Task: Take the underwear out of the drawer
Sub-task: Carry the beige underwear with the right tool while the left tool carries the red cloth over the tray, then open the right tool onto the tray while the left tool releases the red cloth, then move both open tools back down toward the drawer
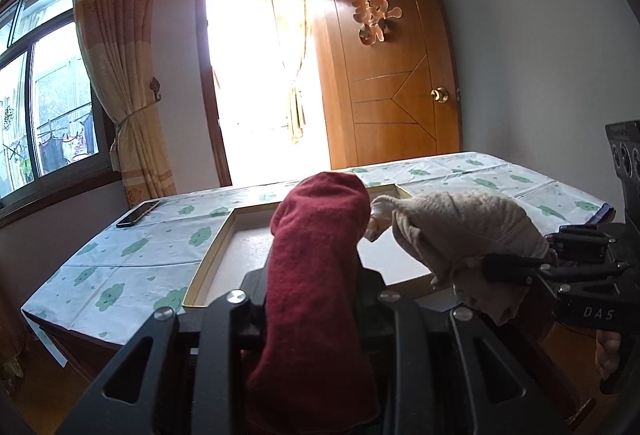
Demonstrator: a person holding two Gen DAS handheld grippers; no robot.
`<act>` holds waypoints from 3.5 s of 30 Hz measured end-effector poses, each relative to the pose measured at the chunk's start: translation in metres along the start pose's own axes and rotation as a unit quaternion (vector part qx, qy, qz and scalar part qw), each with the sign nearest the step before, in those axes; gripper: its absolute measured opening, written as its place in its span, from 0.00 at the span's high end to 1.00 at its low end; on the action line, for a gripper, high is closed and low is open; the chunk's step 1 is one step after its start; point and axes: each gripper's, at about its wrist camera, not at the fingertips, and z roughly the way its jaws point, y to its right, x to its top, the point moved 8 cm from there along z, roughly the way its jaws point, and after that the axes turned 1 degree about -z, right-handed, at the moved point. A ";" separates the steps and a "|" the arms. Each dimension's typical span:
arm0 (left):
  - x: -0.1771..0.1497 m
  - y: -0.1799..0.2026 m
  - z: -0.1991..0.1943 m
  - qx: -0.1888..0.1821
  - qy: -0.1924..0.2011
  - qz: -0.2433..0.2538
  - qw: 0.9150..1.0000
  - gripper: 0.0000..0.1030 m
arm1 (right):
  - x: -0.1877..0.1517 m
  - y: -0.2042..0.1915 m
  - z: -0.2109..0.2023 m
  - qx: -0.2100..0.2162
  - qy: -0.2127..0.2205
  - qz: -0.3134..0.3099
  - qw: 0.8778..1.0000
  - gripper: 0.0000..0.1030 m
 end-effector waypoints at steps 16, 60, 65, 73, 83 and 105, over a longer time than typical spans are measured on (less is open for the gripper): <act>0.036 0.006 0.052 -0.005 -0.036 0.005 0.999 0.73 | 0.045 0.026 0.029 -0.020 -0.021 0.016 0.999 0.71; 0.040 0.000 0.229 -0.040 -0.214 -0.164 0.962 0.73 | 0.085 0.105 0.158 -0.084 -0.150 0.102 0.980 0.71; 0.032 0.002 0.237 -0.046 -0.226 -0.162 0.959 0.73 | 0.082 0.106 0.161 -0.086 -0.156 0.098 0.979 0.71; 0.023 0.011 0.249 -0.062 -0.241 -0.161 0.955 0.68 | 0.076 0.106 0.170 -0.095 -0.169 0.096 0.976 0.70; 0.029 0.010 0.232 -0.049 -0.229 -0.131 0.963 0.31 | 0.067 0.097 0.167 -0.085 -0.180 0.083 0.976 0.33; 0.038 0.026 0.080 -0.108 -0.123 -0.086 0.983 0.28 | 0.038 0.056 0.037 -0.016 -0.094 0.069 0.993 0.27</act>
